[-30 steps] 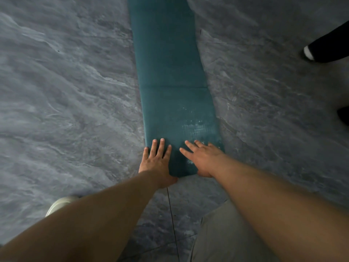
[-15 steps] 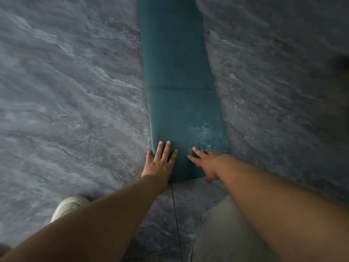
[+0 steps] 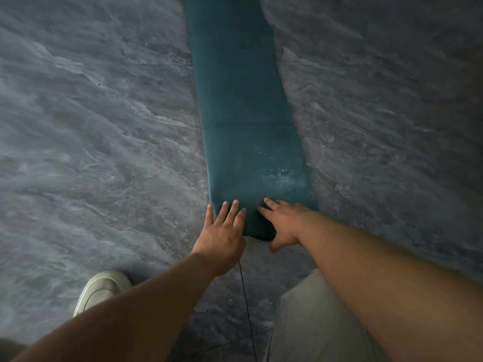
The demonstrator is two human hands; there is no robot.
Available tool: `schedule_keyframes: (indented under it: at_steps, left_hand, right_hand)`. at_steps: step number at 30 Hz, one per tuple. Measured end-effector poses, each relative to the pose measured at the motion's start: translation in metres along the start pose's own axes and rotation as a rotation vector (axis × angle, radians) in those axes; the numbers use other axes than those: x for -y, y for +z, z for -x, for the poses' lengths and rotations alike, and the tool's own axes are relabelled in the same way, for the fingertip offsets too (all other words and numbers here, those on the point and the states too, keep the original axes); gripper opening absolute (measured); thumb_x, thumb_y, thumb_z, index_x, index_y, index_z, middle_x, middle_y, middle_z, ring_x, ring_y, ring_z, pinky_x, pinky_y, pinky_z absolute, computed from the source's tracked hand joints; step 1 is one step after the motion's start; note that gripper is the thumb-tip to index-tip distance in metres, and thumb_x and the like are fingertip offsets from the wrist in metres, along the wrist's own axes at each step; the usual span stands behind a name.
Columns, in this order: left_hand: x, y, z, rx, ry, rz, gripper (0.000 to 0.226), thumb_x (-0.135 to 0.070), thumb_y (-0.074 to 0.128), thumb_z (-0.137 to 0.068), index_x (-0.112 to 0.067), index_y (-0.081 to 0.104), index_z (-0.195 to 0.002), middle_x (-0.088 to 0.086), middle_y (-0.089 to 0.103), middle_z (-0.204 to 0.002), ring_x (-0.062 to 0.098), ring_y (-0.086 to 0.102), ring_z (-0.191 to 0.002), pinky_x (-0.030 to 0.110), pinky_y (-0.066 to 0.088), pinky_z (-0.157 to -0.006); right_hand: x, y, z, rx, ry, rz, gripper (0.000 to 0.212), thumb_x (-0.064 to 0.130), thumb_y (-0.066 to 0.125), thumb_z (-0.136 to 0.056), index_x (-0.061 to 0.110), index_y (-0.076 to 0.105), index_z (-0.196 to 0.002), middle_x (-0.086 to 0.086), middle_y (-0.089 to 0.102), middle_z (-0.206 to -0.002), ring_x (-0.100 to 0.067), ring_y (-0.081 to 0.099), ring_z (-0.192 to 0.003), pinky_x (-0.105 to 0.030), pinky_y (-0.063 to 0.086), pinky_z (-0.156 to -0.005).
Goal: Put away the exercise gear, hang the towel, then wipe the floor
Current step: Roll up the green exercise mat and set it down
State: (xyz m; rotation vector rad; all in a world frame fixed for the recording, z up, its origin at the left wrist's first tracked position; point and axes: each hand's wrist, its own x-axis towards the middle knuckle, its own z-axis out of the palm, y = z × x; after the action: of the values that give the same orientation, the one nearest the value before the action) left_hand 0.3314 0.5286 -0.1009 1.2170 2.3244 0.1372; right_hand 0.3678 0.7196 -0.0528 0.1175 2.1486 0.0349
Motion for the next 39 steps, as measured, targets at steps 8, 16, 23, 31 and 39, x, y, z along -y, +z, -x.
schedule_keyframes:
  at_steps: [8,16,23,31,39]
  left_hand:
    - [0.005,-0.012,0.002,-0.247,-0.013,0.377,0.067,-0.029,0.035,-0.088,-0.008,0.035,-0.151,0.011,0.031,-0.16,0.026,0.028,-0.149,0.033,0.015,-0.122]
    - [-0.002,-0.002,0.0,-0.25,-0.011,0.191,0.061,-0.007,0.047,-0.095,-0.013,0.033,-0.153,0.008,0.03,-0.161,0.026,0.021,-0.151,0.035,0.009,-0.124]
    - [0.0,0.002,0.008,-0.295,0.035,0.236,0.06,0.006,0.051,-0.089,-0.004,0.043,-0.147,0.017,0.043,-0.153,0.036,0.036,-0.144,0.042,0.019,-0.121]
    - [-0.009,0.011,0.015,-0.245,0.032,0.067,0.068,-0.003,0.039,-0.092,-0.009,0.02,-0.157,0.012,0.021,-0.164,0.029,0.012,-0.153,0.039,0.002,-0.124]
    - [-0.013,0.014,0.022,-0.245,0.045,-0.034,0.066,-0.009,0.025,-0.08,-0.001,0.052,-0.141,0.019,0.054,-0.143,0.036,0.049,-0.135,0.05,0.038,-0.112]
  right_hand:
    - [0.0,0.002,0.007,-0.162,0.016,-0.018,0.083,0.012,0.054,-0.094,0.024,0.002,-0.158,-0.001,-0.004,-0.166,-0.026,0.014,-0.15,-0.049,0.029,-0.116]
    - [-0.001,0.005,0.013,-0.203,-0.006,-0.04,0.078,0.014,0.05,-0.096,0.021,0.003,-0.158,0.0,-0.001,-0.166,-0.025,0.013,-0.151,-0.05,0.027,-0.116]
    - [-0.003,-0.001,0.03,-0.252,-0.003,0.023,0.085,-0.005,0.048,-0.093,0.023,0.002,-0.158,-0.004,-0.006,-0.166,-0.026,0.005,-0.152,-0.053,0.021,-0.119]
    - [0.001,0.0,0.031,-0.163,0.01,0.049,0.081,-0.007,0.04,-0.095,0.02,-0.003,-0.158,-0.005,-0.01,-0.166,-0.029,0.0,-0.152,-0.056,0.014,-0.12]
    - [0.002,0.002,0.036,-0.117,0.017,0.037,0.091,-0.009,0.048,-0.091,0.022,-0.008,-0.157,-0.005,-0.015,-0.165,-0.03,-0.003,-0.152,-0.057,0.012,-0.12]
